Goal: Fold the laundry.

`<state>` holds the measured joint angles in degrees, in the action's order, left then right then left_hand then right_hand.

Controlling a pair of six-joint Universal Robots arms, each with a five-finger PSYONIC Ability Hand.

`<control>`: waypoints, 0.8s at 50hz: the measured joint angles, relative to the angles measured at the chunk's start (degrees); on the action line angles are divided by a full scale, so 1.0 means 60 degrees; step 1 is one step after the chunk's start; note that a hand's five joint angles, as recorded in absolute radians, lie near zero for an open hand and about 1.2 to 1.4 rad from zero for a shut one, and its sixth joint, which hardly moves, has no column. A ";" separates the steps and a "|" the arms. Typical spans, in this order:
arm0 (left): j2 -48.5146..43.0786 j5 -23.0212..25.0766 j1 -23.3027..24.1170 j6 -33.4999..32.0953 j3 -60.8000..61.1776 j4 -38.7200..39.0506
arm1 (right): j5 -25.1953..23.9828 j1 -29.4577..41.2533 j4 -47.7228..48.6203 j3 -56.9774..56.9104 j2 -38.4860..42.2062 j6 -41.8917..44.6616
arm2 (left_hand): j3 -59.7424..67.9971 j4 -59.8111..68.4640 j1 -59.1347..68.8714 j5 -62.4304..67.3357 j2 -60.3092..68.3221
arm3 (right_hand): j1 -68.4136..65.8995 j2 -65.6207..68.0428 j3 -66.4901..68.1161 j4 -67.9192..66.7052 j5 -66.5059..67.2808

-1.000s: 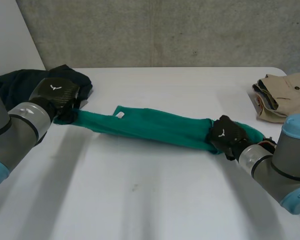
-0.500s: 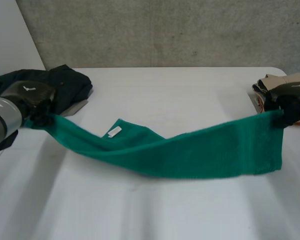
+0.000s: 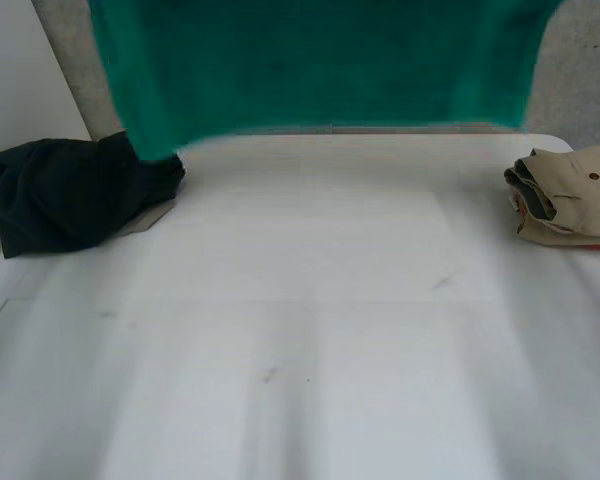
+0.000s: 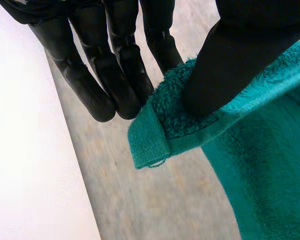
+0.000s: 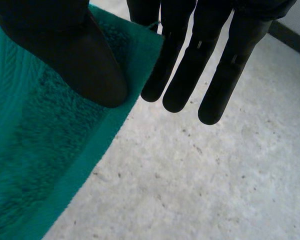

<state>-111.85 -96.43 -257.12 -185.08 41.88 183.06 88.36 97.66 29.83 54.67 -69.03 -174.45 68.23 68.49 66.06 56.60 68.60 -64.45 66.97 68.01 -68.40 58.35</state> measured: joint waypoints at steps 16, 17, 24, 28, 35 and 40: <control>-0.0478 -0.0215 -0.0332 -0.0160 0.4476 -0.0122 | -0.2188 -0.0173 -0.3760 0.2278 0.0903 0.0701 | 0.0000 0.0000 0.0000 0.0000 0.0002 | 0.0000 0.0000 0.0000 -0.0002 0.0002; -0.0575 -0.0164 -0.0318 -0.0166 0.4794 -0.0114 | -0.2306 -0.0186 -0.3874 0.2524 0.0978 0.0822 | 0.0000 0.0000 0.0000 0.0000 0.0003 | -0.0001 0.0000 0.0000 -0.0002 0.0003; -0.1533 0.0356 -0.0222 -0.0644 0.6748 0.0043 | -0.2825 -0.0264 -0.4418 0.4360 0.1702 0.2303 | 0.0000 0.0000 0.0000 0.0000 0.0005 | 0.0000 0.0000 0.0001 -0.0002 0.0002; -0.1854 0.0518 -0.0279 -0.0985 0.7164 0.0090 | -0.2697 -0.0339 -0.4520 0.4845 0.1927 0.2998 | -0.0038 -0.0049 -0.0005 -0.0002 -0.0060 | 0.0000 0.0000 0.0001 -0.0002 0.0002; -0.1407 0.1042 -0.0696 -0.1133 0.7591 0.0122 | -0.2320 -0.0575 -0.4602 0.5025 0.1780 0.3117 | -0.5464 -0.5564 -0.5567 -0.5246 -0.5652 | -0.0001 0.0000 0.0001 -0.0002 0.0002; -0.0497 0.1945 -0.1185 -0.1056 0.8107 0.0324 | -0.2259 -0.0739 -0.4587 0.5064 0.1617 0.2856 | -0.7133 -0.7316 -0.6880 -0.7002 -0.7263 | 0.0000 0.0000 0.0001 -0.0002 0.0002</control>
<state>-114.83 -84.76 -264.23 -191.41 90.52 185.01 74.80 93.23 2.31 85.05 -59.33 -157.31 25.43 24.60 24.78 14.59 25.02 -64.45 66.97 68.02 -68.41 58.36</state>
